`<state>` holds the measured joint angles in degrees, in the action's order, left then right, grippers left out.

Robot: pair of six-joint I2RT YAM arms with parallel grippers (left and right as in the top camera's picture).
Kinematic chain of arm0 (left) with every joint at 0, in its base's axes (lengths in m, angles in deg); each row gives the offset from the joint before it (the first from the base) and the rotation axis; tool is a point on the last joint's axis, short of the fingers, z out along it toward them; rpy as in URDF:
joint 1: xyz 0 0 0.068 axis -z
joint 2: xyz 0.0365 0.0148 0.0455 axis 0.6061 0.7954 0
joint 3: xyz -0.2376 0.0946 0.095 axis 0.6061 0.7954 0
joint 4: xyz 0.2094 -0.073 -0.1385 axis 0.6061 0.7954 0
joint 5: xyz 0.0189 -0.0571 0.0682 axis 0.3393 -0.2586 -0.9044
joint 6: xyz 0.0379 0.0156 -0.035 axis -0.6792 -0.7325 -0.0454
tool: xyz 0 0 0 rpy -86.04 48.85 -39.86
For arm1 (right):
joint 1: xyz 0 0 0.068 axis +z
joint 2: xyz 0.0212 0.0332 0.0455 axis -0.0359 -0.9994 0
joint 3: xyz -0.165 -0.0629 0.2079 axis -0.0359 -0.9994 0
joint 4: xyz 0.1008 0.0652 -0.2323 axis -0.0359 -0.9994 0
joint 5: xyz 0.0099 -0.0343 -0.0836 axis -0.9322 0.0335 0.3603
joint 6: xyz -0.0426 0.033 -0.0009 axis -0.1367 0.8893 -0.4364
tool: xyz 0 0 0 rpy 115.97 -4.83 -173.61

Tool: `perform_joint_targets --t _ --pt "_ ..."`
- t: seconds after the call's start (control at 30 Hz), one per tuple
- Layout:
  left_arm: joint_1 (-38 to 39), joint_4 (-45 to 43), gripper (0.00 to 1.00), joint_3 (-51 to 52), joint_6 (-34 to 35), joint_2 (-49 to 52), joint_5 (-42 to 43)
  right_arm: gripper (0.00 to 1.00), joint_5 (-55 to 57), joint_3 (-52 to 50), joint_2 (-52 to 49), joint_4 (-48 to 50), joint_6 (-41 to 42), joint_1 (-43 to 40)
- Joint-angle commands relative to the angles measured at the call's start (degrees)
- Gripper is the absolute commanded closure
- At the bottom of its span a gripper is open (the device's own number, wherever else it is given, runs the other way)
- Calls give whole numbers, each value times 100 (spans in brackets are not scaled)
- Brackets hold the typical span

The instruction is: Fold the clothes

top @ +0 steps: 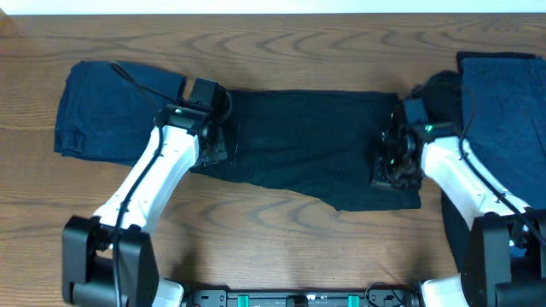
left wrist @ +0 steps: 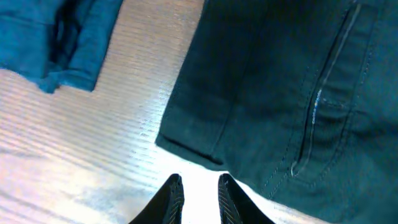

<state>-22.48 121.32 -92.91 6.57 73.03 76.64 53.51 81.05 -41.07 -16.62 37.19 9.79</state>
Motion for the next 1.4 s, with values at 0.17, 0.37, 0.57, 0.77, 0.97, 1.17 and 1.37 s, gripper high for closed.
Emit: perform_joint_targets --t 0.17,0.37,0.57,0.77,0.97,1.17,1.37 --pt "-2 -225 78 48 297 868 61 99 234 -1075 -31 894 348 -297" --pt "-2 -280 86 48 308 1364 63 99 796 -1147 -31 927 352 -802" --pt "-2 -306 89 22 308 1303 450 99 752 -1117 -31 1014 350 -1316" --pt "-2 -291 89 -118 306 896 579 99 745 -706 -28 710 332 -1340" --pt "-2 -280 88 -149 302 46 579 99 55 184 -28 11 367 -1198" --pt "-26 -286 87 -160 210 -304 577 99 -649 964 -28 -361 -83 -614" --pt "-291 -302 70 -254 -463 -302 588 99 -669 1305 -28 -114 -184 321"
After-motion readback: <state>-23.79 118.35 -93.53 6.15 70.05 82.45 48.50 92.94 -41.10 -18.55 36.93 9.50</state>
